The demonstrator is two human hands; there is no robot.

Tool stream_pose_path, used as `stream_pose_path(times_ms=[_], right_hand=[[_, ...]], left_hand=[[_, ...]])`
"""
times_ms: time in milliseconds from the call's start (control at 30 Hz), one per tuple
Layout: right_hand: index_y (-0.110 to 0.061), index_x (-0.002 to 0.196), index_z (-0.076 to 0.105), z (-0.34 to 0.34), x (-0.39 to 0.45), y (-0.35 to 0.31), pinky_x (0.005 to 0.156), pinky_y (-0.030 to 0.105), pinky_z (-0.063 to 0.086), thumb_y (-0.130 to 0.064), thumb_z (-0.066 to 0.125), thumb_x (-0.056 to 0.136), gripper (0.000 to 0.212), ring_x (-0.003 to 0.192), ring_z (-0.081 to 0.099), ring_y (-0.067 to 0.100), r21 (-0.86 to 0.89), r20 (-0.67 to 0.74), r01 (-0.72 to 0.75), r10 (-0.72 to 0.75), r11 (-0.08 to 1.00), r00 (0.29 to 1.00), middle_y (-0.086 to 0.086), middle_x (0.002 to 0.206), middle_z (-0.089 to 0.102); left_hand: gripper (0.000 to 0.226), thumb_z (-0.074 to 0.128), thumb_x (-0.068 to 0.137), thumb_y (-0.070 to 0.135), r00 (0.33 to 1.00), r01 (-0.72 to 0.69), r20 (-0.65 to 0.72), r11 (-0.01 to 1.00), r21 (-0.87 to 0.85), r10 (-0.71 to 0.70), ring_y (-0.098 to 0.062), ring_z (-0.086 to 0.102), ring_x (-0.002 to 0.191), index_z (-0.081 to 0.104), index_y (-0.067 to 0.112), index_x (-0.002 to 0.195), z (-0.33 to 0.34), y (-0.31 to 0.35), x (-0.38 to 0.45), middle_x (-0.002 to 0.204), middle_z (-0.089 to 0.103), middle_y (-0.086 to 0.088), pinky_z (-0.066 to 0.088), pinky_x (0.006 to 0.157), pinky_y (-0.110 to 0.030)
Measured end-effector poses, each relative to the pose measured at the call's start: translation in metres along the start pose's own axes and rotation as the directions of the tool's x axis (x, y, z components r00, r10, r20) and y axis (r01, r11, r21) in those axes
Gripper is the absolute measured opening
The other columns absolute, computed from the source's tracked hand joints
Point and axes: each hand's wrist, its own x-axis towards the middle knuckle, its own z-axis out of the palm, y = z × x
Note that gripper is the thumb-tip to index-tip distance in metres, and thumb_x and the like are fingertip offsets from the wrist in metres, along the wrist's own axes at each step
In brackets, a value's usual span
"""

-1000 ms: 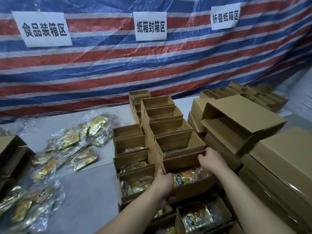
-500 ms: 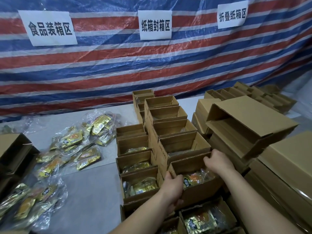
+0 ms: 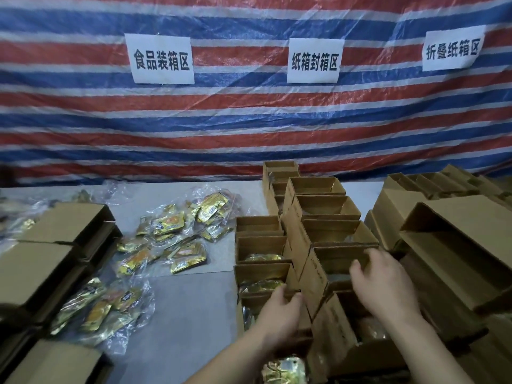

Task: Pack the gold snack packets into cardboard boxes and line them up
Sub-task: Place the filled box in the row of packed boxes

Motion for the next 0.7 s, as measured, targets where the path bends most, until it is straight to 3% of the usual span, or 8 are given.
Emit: stream_pose_path(times_ms=[67, 167, 233, 333, 433, 500, 567, 700], right_hand=[[-0.019, 0.133, 0.055, 0.008, 0.001, -0.023, 0.088, 0.027, 0.051, -0.037, 0.055, 0.098, 0.040, 0.114, 0.059, 0.013, 0.043, 0.079, 0.059, -0.063, 0.997, 0.995, -0.002, 0.125, 0.062], [-0.026, 0.109, 0.064, 0.025, -0.002, -0.060, 0.063, 0.012, 0.044, -0.035, 0.055, 0.098, 0.017, 0.081, 0.058, -0.001, 0.149, 0.148, 0.161, -0.183, 0.976, 0.972, -0.014, 0.093, 0.061], [-0.032, 0.093, 0.061, 0.038, -0.006, -0.082, 0.060, 0.014, 0.046, -0.036, 0.055, 0.097, 0.009, 0.073, 0.059, 0.000, 0.200, 0.195, 0.195, -0.234, 0.960, 0.953, -0.014, 0.083, 0.061], [-0.034, 0.084, 0.060, 0.056, -0.012, -0.112, 0.055, 0.018, 0.049, -0.040, 0.055, 0.096, 0.015, 0.066, 0.061, 0.003, 0.245, 0.236, 0.250, -0.308, 0.937, 0.922, -0.010, 0.075, 0.064], [-0.027, 0.088, 0.064, 0.070, -0.017, -0.137, 0.062, 0.026, 0.056, -0.037, 0.055, 0.096, 0.015, 0.069, 0.063, 0.006, 0.369, 0.313, 0.212, -0.336, 0.905, 0.888, -0.008, 0.078, 0.066], [-0.025, 0.090, 0.065, 0.079, -0.022, -0.151, 0.062, 0.024, 0.054, -0.036, 0.055, 0.095, 0.016, 0.071, 0.062, 0.006, 0.407, 0.332, 0.206, -0.354, 0.890, 0.874, -0.008, 0.080, 0.066], [-0.024, 0.092, 0.065, 0.087, -0.028, -0.163, 0.059, 0.019, 0.047, -0.035, 0.054, 0.095, 0.016, 0.073, 0.061, 0.004, 0.442, 0.351, 0.196, -0.370, 0.875, 0.860, -0.009, 0.083, 0.065], [-0.019, 0.095, 0.065, 0.102, -0.047, -0.180, 0.069, 0.027, 0.050, -0.033, 0.053, 0.094, 0.019, 0.080, 0.062, 0.011, 0.504, 0.393, 0.136, -0.366, 0.853, 0.843, -0.006, 0.088, 0.066]], left_hand=[[0.054, 0.043, 0.101, 0.041, 0.994, -0.067, -0.085, 0.995, 0.070, 0.073, 0.001, 0.052, 0.096, 0.026, 0.025, 0.151, -0.023, -0.002, -0.005, 0.137, 0.051, 0.003, 0.041, 0.082, -0.017], [0.043, 0.042, 0.101, 0.041, 0.961, -0.112, -0.235, 0.982, 0.149, 0.145, -0.003, 0.055, 0.097, 0.042, 0.024, 0.140, -0.062, -0.005, -0.017, 0.127, 0.056, 0.006, 0.041, 0.077, -0.018], [0.031, 0.041, 0.101, 0.040, 0.931, -0.117, -0.323, 0.978, 0.173, 0.169, -0.001, 0.057, 0.091, 0.053, 0.024, 0.124, -0.087, -0.008, -0.024, 0.107, 0.062, 0.011, 0.042, 0.069, -0.020], [0.022, 0.040, 0.100, 0.037, 0.892, -0.083, -0.412, 0.964, 0.254, 0.185, -0.005, 0.056, 0.083, 0.058, 0.025, 0.106, -0.118, -0.017, -0.037, 0.092, 0.061, 0.010, 0.042, 0.069, -0.025], [0.022, 0.041, 0.100, 0.035, 0.866, -0.033, -0.462, 0.943, 0.332, 0.193, -0.008, 0.056, 0.085, 0.058, 0.023, 0.104, -0.140, -0.033, -0.046, 0.094, 0.061, 0.008, 0.041, 0.068, -0.025], [0.020, 0.043, 0.100, 0.033, 0.846, -0.011, -0.492, 0.928, 0.372, 0.207, -0.006, 0.056, 0.080, 0.060, 0.023, 0.097, -0.153, -0.047, -0.051, 0.088, 0.062, 0.009, 0.040, 0.064, -0.019], [0.018, 0.047, 0.099, 0.030, 0.828, 0.022, -0.523, 0.921, 0.390, 0.202, -0.007, 0.056, 0.077, 0.062, 0.023, 0.091, -0.167, -0.063, -0.056, 0.083, 0.063, 0.008, 0.041, 0.066, -0.023], [0.018, 0.055, 0.097, 0.025, 0.812, 0.093, -0.557, 0.904, 0.418, 0.173, -0.012, 0.058, 0.074, 0.062, 0.022, 0.080, -0.201, -0.101, -0.061, 0.074, 0.063, 0.006, 0.042, 0.068, -0.029]])
